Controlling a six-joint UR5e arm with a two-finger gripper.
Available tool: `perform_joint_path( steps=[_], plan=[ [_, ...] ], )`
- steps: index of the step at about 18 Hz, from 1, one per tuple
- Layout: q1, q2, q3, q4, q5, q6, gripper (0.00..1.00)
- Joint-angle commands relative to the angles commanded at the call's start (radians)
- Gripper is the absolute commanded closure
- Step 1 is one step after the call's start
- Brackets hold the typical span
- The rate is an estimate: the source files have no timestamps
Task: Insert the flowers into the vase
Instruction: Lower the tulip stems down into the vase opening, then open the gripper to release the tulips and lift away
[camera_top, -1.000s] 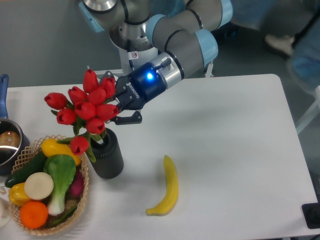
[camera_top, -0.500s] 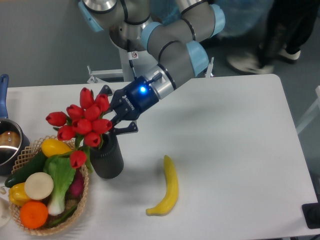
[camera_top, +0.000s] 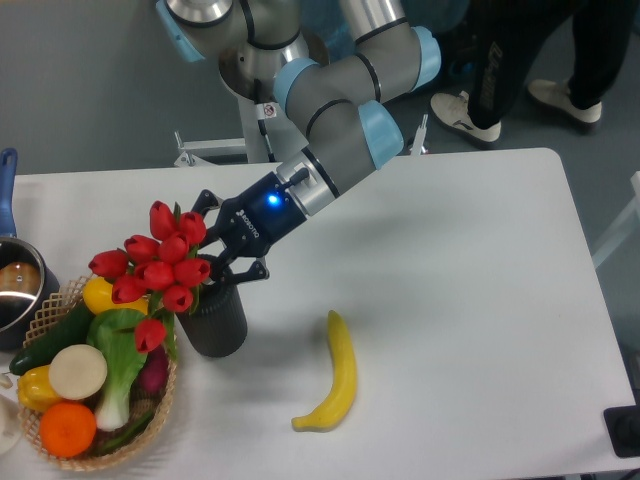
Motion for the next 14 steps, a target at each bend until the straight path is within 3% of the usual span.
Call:
perform_joint_path(
  steps=[4, 6, 9, 14],
  plan=[
    [0.006, 0.005, -0.017, -0.002, -0.002, 0.009, 0.38],
    [0.014, 0.015, -0.018, -0.002, 0.005, 0.0, 0.09],
    [0.034, 0.034, -0.025, -0.003, 0.015, -0.004, 0.01],
    [0.083, 0.063, -0.061, -0.005, 0.034, 0.003, 0.0]
  ],
)
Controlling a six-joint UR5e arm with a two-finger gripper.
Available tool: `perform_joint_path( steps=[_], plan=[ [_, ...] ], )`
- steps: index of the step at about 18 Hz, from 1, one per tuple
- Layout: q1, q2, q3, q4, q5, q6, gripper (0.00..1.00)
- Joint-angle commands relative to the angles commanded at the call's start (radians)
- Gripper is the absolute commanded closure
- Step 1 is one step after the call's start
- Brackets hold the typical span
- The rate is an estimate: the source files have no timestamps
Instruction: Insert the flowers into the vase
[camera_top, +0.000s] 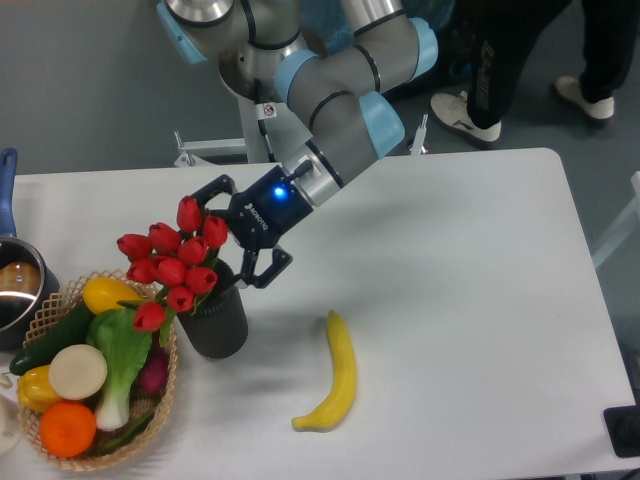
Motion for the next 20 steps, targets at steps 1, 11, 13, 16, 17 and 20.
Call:
perform_joint_path(
  steps=[1, 11, 13, 16, 17, 20],
  plan=[
    [0.008, 0.008, -0.005, 0.0, 0.014, 0.003, 0.0],
    [0.11, 0.12, 0.008, -0.002, 0.19, 0.003, 0.0],
    [0.127, 0.118, 0.026, 0.0, 0.225, 0.005, 0.0],
    [0.15, 0.115, 0.064, 0.0, 0.323, 0.006, 0.0],
    [0.149, 0.107, 0.089, 0.0, 0.383, 0.008, 0.0],
    [0.147, 0.063, 0.178, 0.003, 0.59, 0.012, 0.0]
  ],
)
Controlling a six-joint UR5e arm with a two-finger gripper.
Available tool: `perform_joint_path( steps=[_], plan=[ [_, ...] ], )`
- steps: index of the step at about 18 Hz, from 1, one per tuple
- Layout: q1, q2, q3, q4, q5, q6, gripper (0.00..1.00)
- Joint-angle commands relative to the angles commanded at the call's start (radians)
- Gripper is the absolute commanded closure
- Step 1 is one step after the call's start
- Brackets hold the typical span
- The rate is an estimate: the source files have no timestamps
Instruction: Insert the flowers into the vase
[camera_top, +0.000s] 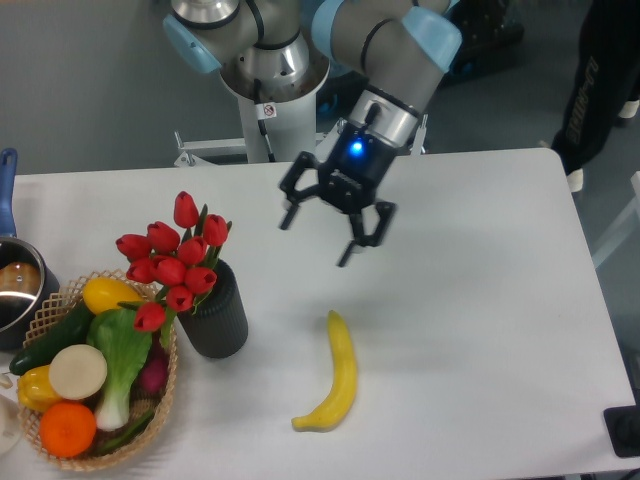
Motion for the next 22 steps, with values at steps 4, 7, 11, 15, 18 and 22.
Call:
perform_joint_path(
  steps=[4, 7, 11, 15, 18, 22],
  plan=[
    [0.005, -0.052, 0.063, 0.0, 0.199, 0.002, 0.0],
    [0.06, -0.083, 0.072, -0.005, 0.365, 0.011, 0.0],
    [0.084, -0.15, 0.1, -0.003, 0.412, 0.026, 0.0],
    [0.103, -0.213, 0.132, -0.002, 0.477, 0.096, 0.0],
    [0.136, -0.215, 0.135, -0.002, 0.501, 0.15, 0.0],
    [0.207, -0.215, 0.118, -0.003, 0.498, 0.25, 0.0]
  ],
)
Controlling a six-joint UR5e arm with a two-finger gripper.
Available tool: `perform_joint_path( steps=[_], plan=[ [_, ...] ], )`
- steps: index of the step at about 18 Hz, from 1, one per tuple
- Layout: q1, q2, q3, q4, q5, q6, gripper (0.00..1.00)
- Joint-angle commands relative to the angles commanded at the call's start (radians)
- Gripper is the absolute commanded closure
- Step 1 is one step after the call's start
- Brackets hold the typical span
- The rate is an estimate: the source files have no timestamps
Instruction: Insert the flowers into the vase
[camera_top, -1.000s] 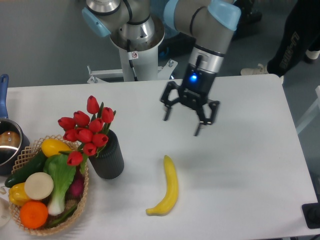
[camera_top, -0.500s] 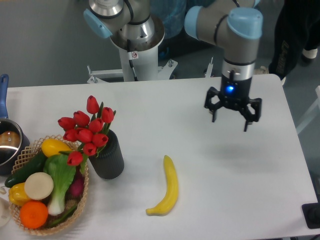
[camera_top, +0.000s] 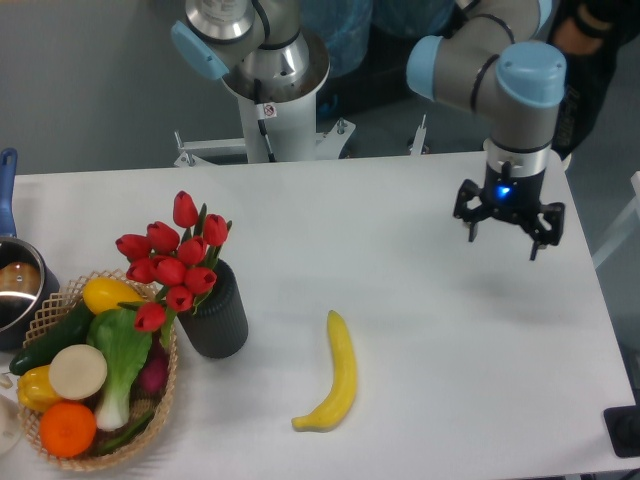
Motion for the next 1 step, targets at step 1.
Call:
perform_joint_path(
  steps=[1],
  plan=[
    [0.0, 0.002, -0.006, 0.0, 0.0, 0.005, 0.0]
  ],
)
